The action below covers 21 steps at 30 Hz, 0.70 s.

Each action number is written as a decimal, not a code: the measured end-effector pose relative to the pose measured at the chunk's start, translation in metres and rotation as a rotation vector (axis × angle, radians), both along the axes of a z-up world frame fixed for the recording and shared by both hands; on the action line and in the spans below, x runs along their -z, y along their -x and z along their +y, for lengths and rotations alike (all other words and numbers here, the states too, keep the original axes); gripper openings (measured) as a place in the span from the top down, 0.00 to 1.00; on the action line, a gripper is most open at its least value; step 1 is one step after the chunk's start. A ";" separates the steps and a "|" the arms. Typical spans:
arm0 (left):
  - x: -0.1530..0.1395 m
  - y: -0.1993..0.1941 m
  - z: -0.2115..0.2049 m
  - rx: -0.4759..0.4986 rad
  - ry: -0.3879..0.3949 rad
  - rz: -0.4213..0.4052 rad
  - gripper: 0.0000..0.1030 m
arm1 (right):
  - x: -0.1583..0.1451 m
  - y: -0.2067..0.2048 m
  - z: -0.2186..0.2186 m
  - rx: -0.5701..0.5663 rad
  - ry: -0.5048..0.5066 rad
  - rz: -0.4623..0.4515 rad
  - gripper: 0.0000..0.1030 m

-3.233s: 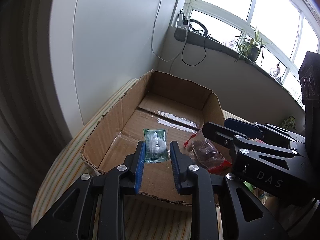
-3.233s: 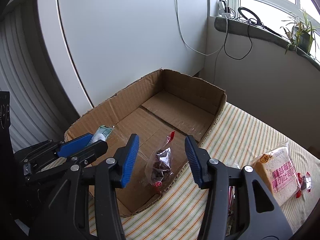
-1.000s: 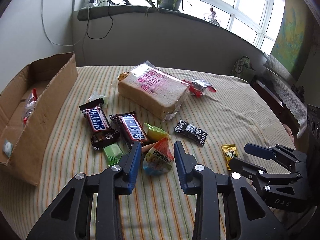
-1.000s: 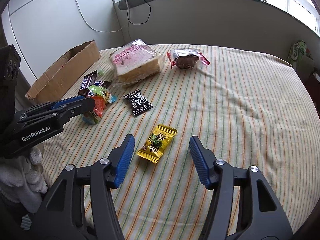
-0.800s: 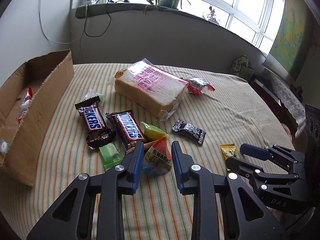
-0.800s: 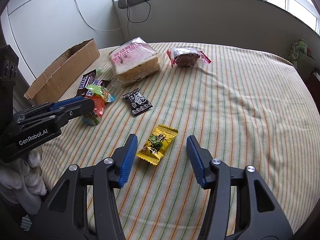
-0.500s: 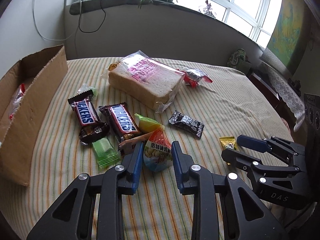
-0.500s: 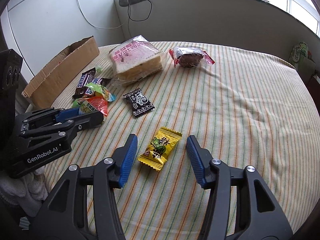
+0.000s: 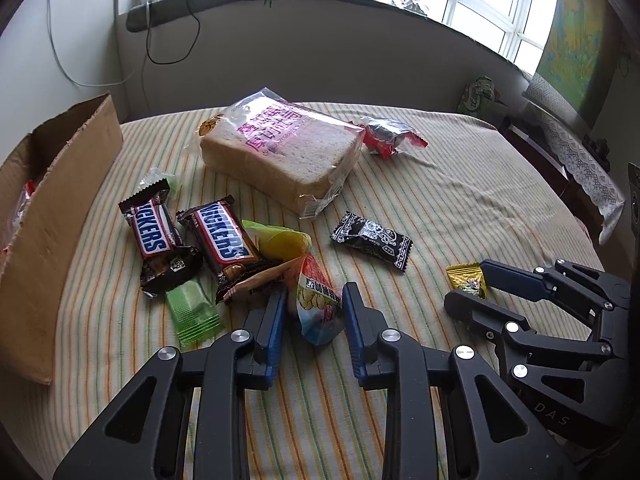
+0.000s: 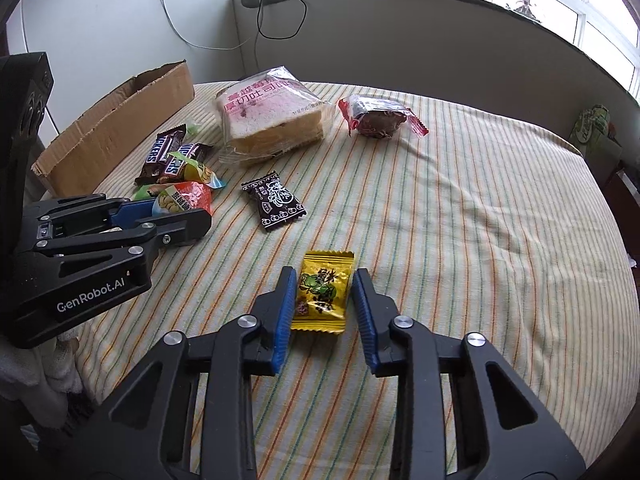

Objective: Organize snacks
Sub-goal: 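Close left gripper on the colourful packet while right gripper grasps the yellow candy packet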

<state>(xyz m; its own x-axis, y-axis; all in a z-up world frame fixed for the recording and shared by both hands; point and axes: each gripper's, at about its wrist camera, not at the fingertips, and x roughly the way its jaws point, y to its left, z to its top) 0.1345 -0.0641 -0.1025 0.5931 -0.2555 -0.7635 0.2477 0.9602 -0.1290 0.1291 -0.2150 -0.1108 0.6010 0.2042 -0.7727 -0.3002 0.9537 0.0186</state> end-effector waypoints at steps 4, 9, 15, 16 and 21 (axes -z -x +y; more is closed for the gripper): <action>-0.001 0.002 0.001 -0.004 0.002 -0.009 0.77 | 0.000 0.001 -0.003 0.000 -0.016 0.003 0.75; -0.002 0.005 0.003 -0.012 0.016 -0.012 0.77 | -0.004 0.004 -0.006 0.007 -0.030 -0.001 0.75; -0.009 0.013 0.008 -0.020 0.049 -0.024 0.78 | -0.016 0.010 -0.005 0.008 -0.035 -0.024 0.75; -0.011 0.014 0.009 -0.022 0.055 -0.028 0.78 | -0.019 0.011 -0.004 0.007 -0.035 -0.028 0.75; -0.022 0.020 0.017 -0.036 0.083 -0.054 0.78 | -0.031 0.014 0.004 -0.009 -0.045 -0.043 0.76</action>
<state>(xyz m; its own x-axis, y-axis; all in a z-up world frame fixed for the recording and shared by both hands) 0.1141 -0.0470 -0.0806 0.6426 -0.2943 -0.7074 0.2214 0.9552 -0.1962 0.1150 -0.2109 -0.0796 0.6316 0.2437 -0.7360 -0.3103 0.9494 0.0481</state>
